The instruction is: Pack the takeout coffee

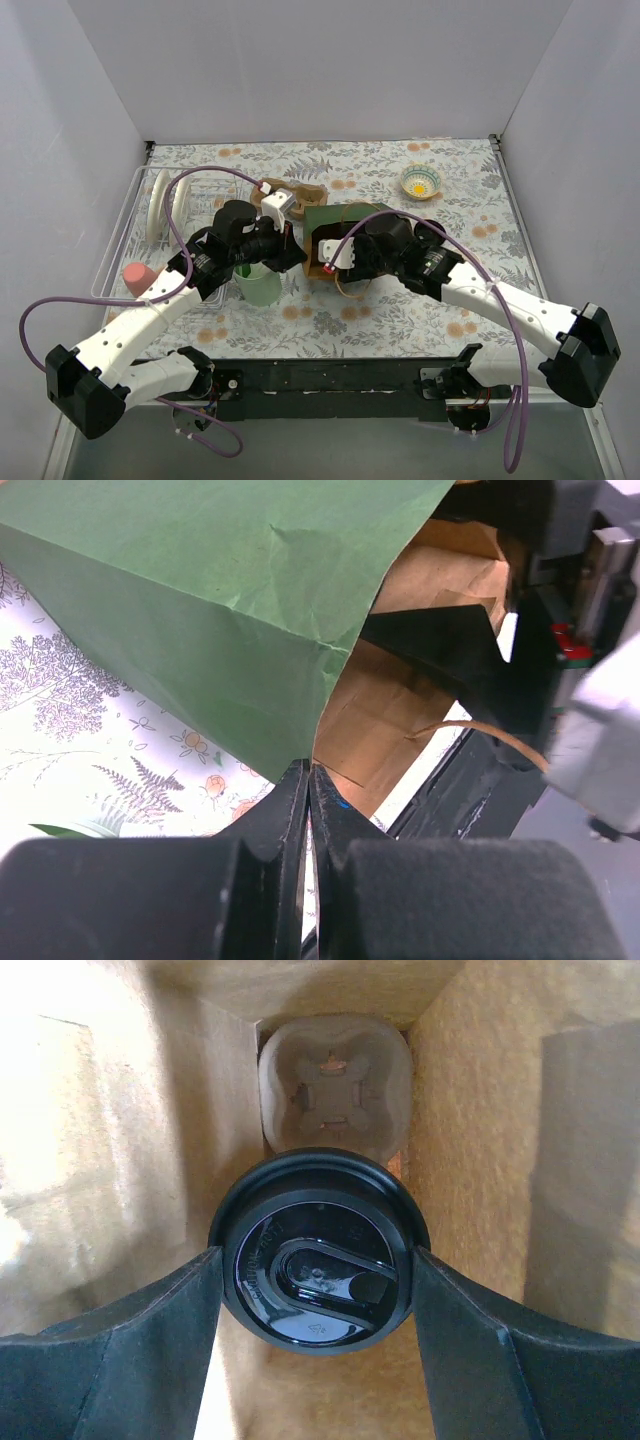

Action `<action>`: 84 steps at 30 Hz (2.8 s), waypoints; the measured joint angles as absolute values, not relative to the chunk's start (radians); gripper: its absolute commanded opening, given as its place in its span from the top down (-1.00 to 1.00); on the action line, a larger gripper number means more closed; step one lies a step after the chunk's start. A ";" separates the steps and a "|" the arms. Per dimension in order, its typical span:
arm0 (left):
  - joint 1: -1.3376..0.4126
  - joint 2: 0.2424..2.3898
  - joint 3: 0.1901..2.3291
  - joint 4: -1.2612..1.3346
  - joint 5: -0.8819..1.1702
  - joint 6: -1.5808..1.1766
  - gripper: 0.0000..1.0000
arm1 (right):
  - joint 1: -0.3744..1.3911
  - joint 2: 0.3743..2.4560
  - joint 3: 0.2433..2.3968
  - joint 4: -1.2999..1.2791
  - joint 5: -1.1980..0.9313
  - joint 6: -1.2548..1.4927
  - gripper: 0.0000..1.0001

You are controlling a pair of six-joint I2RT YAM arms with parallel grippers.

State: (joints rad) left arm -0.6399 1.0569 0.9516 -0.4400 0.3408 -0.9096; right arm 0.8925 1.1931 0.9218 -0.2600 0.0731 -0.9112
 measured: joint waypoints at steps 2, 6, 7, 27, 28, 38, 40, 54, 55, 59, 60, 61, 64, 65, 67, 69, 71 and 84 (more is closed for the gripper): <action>-0.640 1.057 0.952 -0.440 0.343 -0.904 1.00 | 0.886 1.209 0.929 -0.260 0.067 -0.931 0.52; -0.640 1.057 0.952 -0.440 0.347 -0.892 1.00 | 0.867 1.222 0.936 -0.258 0.054 -0.968 0.51; -0.640 1.057 0.952 -0.440 0.348 -0.889 1.00 | 0.861 1.224 0.936 -0.258 0.052 -0.978 0.51; -0.640 1.060 0.950 -0.408 0.353 -0.909 1.00 | 0.793 1.311 0.936 -0.222 -0.057 -1.157 0.53; -0.640 1.060 0.950 -0.408 0.353 -0.910 1.00 | 0.792 1.318 0.936 -0.216 -0.060 -1.159 0.53; -0.640 1.065 0.943 -0.402 0.357 -0.913 1.00 | 0.781 1.350 0.926 -0.136 -0.058 -1.177 0.58; -0.640 1.065 0.942 -0.400 0.359 -0.913 1.00 | 0.780 1.350 0.912 -0.119 -0.052 -1.182 0.58; -0.641 1.064 0.925 -0.387 0.362 -0.916 1.00 | 0.744 1.268 0.898 -0.157 -0.022 -1.206 0.58; -0.641 1.064 0.925 -0.387 0.362 -0.915 1.00 | 0.738 1.264 0.896 -0.160 -0.022 -1.208 0.59; -0.641 1.064 0.925 -0.387 0.362 -0.915 1.00 | 0.718 1.261 0.885 -0.182 -0.026 -1.216 0.58; -0.641 1.064 0.925 -0.387 0.362 -0.915 1.00 | 0.715 1.261 0.884 -0.186 -0.027 -1.219 0.58; -0.641 1.064 0.925 -0.387 0.362 -0.915 1.00 | 0.714 1.262 0.884 -0.187 -0.030 -1.222 0.58; -0.641 1.064 0.925 -0.387 0.362 -0.915 1.00 | 0.713 1.265 0.884 -0.187 -0.040 -1.231 0.58; -0.641 1.064 0.925 -0.387 0.363 -0.915 1.00 | 0.713 1.267 0.884 -0.186 -0.042 -1.232 0.59; -0.641 1.064 0.925 -0.387 0.362 -0.916 1.00 | 0.712 1.272 0.884 -0.186 -0.047 -1.233 0.58; -0.641 1.064 0.925 -0.386 0.362 -0.916 1.00 | 0.712 1.276 0.881 -0.184 -0.052 -1.234 0.59; -0.641 1.065 0.925 -0.384 0.362 -0.916 1.00 | 0.710 1.282 0.878 -0.185 -0.055 -1.234 0.59; -0.642 1.084 0.925 -0.380 0.363 -0.916 1.00 | 0.706 1.289 0.880 -0.245 -0.048 -1.231 0.59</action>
